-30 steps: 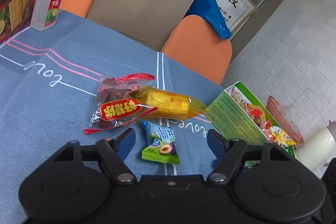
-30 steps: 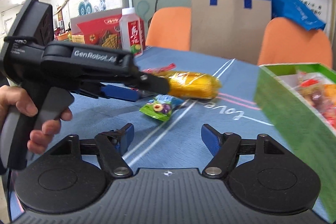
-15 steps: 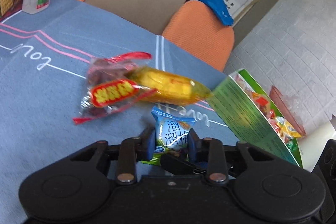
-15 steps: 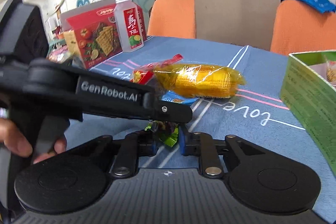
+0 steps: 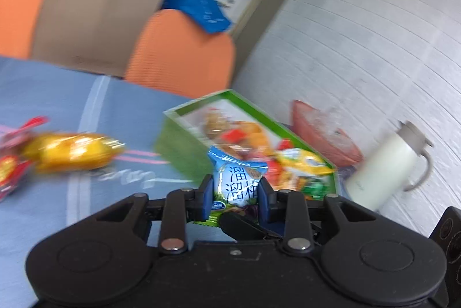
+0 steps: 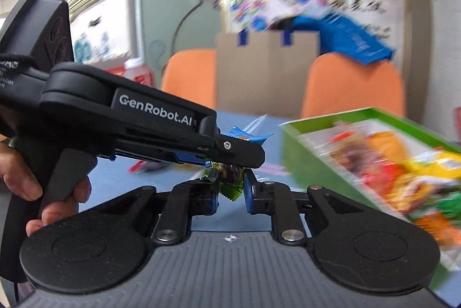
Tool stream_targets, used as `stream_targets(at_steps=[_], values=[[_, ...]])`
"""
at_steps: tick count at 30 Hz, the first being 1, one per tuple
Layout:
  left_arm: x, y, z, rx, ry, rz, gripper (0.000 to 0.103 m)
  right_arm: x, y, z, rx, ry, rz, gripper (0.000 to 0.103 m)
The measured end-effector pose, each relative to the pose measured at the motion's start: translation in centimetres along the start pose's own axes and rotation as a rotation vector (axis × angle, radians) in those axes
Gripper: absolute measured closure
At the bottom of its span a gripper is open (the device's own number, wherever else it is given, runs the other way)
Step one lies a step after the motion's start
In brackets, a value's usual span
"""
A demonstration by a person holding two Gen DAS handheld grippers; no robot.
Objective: Organize snacks
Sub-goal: 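Carry the plum sachet into the green box and open the left gripper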
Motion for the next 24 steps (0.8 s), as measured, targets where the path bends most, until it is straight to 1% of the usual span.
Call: stream_targets(at_steps=[4,8,13,15,16,18,19,20,21,24], values=[[0.4,3.4,-3.6,-0.068,0.055,0.03,0.0,0.3,-1.6,-3.8,-0.084,0.035,-0.034,0.072],[0.2,6.8,-6.3,-0.122,0.093,0.066,0.0,0.0,-2.6,-7.2,-0.158,0.068,-0.05,0.072],[-0.4,10.6,-8.3,-0.161,0.121,0.098,0.0,-0.8,-3.3,-10.6,-0.228,0.104,-0.047,0.071],[-0.7,11.8,-8.3,-0.148,0.126,0.101,0.0,-1.2,-3.0,-11.4,-0.243,0.118,-0.039,0.071],[-0.9,12.1,-8.2,-0.137,0.128,0.093,0.0,-1.5,-2.8,-11.8,-0.252,0.118,-0.032,0.065],[-1.3,12.2,-7.6,-0.111,0.117,0.086,0.0,-2.2,-2.4,-12.4,-0.29,0.108,-0.013,0.039],[-1.5,11.7,-7.2,-0.095,0.107,0.063,0.0,-2.6,-2.4,-12.6,-0.314,0.107,-0.013,0.005],[-1.6,11.4,-7.0,-0.09,0.102,0.047,0.0,-2.9,-2.5,-12.7,-0.334,0.105,-0.026,0.0],[-1.7,11.0,-6.6,-0.092,0.095,0.046,0.0,-3.2,-2.6,-12.7,-0.346,0.099,-0.034,0.0],[-1.7,10.2,-6.1,-0.082,0.089,0.047,0.0,-3.6,-2.9,-12.4,-0.331,0.111,-0.026,0.0]])
Point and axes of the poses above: each gripper's, at about its wrist camera, not at the fingertips, and y roughly the way its jaws point, z to its left, x to its top, the point moved 5 cm from there along y, roughly the way its jaws point, and after that the axes turned 9 degrees about -x, right-handed, at the moved point
